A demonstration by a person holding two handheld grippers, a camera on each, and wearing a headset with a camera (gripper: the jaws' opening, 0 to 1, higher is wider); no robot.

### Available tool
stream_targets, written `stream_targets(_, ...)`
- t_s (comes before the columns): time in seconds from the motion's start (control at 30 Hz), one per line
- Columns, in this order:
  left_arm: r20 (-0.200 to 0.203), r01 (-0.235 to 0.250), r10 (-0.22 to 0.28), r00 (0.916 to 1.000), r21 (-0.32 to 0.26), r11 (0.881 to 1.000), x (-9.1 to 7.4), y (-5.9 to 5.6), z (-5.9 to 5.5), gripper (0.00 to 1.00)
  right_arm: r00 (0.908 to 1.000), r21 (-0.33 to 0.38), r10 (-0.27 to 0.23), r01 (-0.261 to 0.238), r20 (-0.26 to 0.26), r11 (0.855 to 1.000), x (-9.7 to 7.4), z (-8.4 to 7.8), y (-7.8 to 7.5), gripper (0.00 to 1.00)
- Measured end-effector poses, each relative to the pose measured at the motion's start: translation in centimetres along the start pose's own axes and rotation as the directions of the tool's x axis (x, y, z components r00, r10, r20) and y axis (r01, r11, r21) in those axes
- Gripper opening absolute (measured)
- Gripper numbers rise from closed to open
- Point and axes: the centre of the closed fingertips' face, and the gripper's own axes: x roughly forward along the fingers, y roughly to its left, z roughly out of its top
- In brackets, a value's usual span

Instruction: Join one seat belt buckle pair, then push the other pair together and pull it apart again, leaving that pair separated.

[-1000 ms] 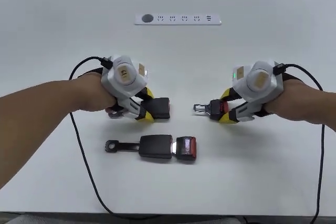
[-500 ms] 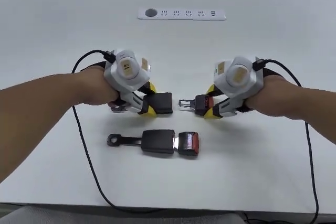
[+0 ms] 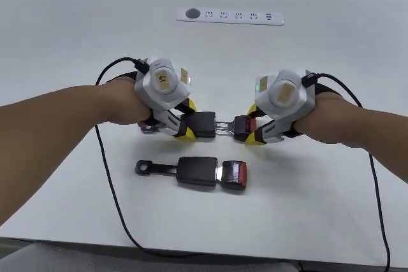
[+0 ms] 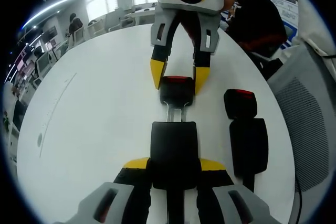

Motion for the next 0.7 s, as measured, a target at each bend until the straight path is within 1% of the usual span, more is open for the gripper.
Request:
stream_targets(0.13, -0.002, 0.001, -0.001, 1.0000, -0.001, 1.000, -0.03, -0.05, 0.08, 0.33, 1.0000, -0.014, -0.006, 0.006, -0.007, 1.000, -0.11, 0.09, -0.02, 0.32)
stream_targets(0.17, -0.002, 0.001, -0.001, 1.0000, -0.001, 1.000, -0.05, -0.04, 0.08, 0.33, 0.9999, -0.027, -0.010, 0.010, -0.009, 1.000, 0.18, -0.04, -0.15, 0.32)
stream_targets(0.3, -0.003, 0.005, -0.005, 1.0000, -0.003, 1.000, -0.06, -0.10, 0.16, 0.33, 0.9999, -0.026, -0.016, 0.015, -0.007, 1.000, -0.06, 0.04, -0.13, 0.32)
stream_targets(0.43, -0.006, 0.008, -0.008, 0.9999, -0.002, 1.000, 0.04, 0.04, -0.02, 0.33, 0.9999, -0.031, -0.014, 0.014, -0.006, 0.999, -0.12, 0.09, -0.02, 0.32)
stream_targets(0.5, -0.010, 0.007, -0.007, 0.9999, -0.004, 1.000, 0.20, 0.40, -0.38, 0.33, 0.9998, -0.038, -0.019, 0.019, -0.006, 0.999, -0.21, 0.13, -0.02, 0.32)
stream_targets(0.63, -0.012, 0.006, -0.006, 0.9999, -0.001, 1.000, 0.01, -0.15, 0.15, 0.33, 0.9997, -0.045, -0.024, 0.024, -0.002, 0.999, 0.04, 0.09, -0.21, 0.32)
stream_targets(0.7, -0.009, 0.006, -0.006, 0.9999, -0.001, 1.000, 0.17, 0.18, -0.23, 0.33, 0.9997, -0.043, -0.023, 0.023, 0.004, 0.999, -0.14, 0.24, -0.13, 0.32)
